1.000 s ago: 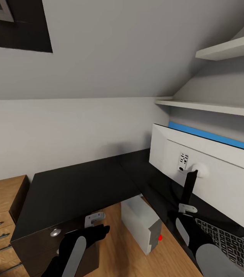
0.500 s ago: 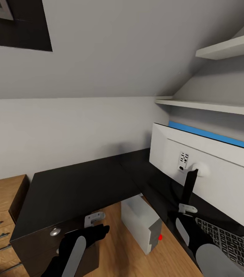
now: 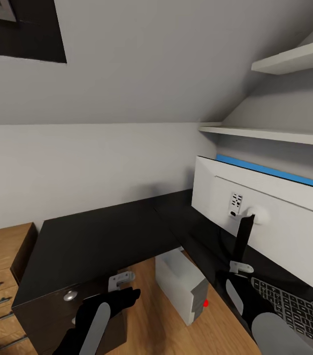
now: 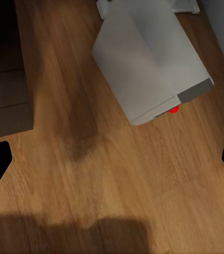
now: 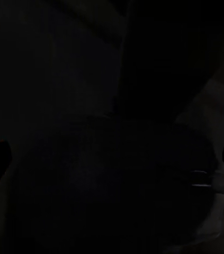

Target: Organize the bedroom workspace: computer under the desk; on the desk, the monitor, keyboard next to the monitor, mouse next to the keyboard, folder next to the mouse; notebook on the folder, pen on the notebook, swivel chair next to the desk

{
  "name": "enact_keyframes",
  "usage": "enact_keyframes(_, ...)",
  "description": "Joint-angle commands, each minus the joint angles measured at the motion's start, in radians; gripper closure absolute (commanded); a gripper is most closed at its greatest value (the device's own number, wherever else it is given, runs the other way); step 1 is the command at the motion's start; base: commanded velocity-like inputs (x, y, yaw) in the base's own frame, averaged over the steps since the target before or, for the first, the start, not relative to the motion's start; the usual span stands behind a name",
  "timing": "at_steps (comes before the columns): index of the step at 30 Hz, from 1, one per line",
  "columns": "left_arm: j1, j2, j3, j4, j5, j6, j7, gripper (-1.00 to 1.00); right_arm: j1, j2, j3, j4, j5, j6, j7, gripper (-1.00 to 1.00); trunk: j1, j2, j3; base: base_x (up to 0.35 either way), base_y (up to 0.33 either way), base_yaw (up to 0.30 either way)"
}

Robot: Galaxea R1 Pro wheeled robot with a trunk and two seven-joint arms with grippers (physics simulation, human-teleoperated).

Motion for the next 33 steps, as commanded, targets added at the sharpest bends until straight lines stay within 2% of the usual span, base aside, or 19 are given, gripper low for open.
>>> enact_keyframes(1, -0.001, 0.000, -0.001, -0.001, 0.011, 0.002, 0.011, -1.00, 0.000, 0.000, 0.001, -0.002, -0.009, 0.004, -0.005, -1.00, 0.000, -0.001, -0.001, 0.000, 0.000, 0.000)
enact_keyframes(16, -0.001, 0.000, 0.000, -0.004, 0.011, 0.002, 0.008, -1.00, 0.000, 0.000, 0.001, 0.001, -0.009, 0.004, -0.006, -1.00, 0.000, -0.001, -0.001, 0.000, 0.000, 0.000)
enact_keyframes(17, -0.001, 0.000, 0.000, -0.004, 0.011, 0.002, 0.008, -1.00, 0.000, 0.000, 0.001, 0.001, -0.009, 0.004, -0.006, 1.00, 0.000, -0.001, -0.001, 0.000, 0.000, 0.000)
enact_keyframes(33, -0.001, 0.000, 0.001, -0.004, 0.011, 0.002, 0.007, -1.00, 0.000, 0.001, 0.005, 0.000, -0.009, 0.006, -0.005, 1.00, 0.000, -0.001, -0.001, 0.000, 0.000, 0.000)
